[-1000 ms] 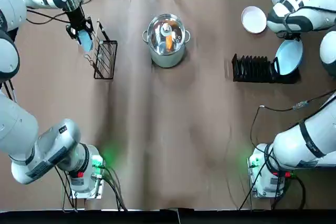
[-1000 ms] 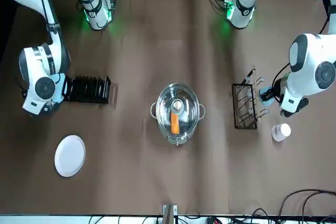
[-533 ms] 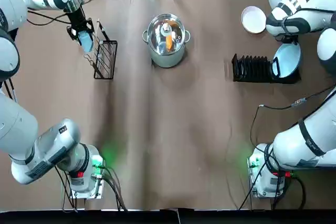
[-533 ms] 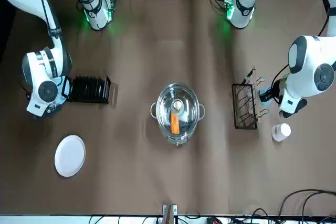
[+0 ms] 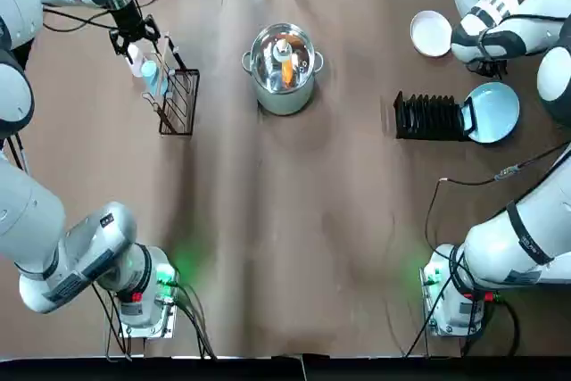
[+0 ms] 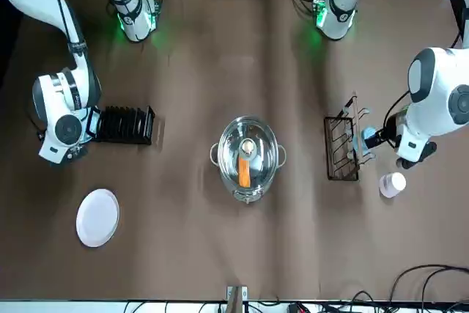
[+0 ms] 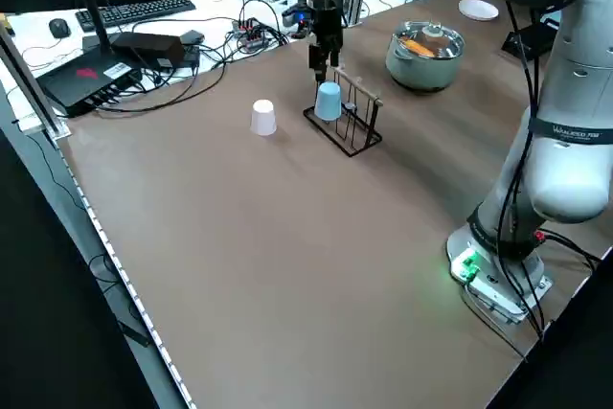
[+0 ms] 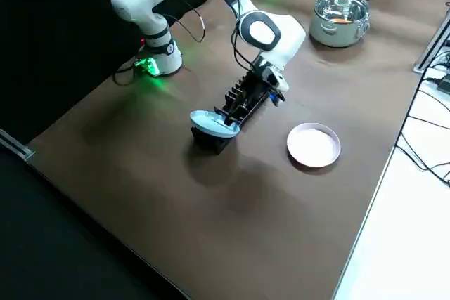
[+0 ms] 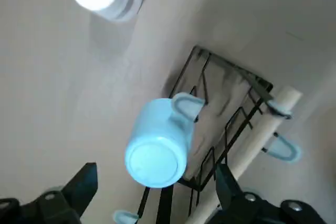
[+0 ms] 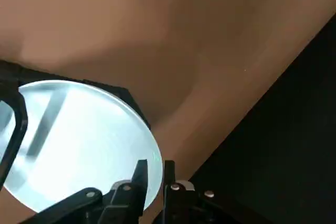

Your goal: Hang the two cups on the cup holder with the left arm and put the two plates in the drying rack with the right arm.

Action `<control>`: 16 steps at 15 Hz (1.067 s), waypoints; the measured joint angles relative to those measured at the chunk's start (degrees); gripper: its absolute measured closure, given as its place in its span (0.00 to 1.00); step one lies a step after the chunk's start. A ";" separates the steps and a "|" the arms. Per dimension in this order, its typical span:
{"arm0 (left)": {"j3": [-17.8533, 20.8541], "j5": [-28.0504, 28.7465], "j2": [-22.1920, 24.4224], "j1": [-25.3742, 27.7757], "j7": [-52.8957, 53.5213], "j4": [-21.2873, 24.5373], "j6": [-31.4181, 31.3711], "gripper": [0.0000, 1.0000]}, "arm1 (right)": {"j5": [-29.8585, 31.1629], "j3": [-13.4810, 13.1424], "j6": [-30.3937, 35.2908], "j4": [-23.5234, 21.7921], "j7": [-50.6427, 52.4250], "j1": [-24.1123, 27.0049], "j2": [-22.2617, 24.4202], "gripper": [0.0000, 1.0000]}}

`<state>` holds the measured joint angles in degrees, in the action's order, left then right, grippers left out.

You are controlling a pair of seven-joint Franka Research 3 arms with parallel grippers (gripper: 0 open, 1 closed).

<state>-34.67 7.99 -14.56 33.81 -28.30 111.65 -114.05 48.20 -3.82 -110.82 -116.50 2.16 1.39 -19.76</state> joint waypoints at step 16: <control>2.90 21.13 -19.28 0.83 26.45 -13.80 -12.11 0.00 | -38.52 0.18 -17.94 14.00 -1.86 3.59 -7.61 0.68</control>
<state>-31.77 29.11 -33.84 34.64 -1.85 97.85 -126.16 9.68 -3.65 -128.76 -102.50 0.30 4.98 -27.37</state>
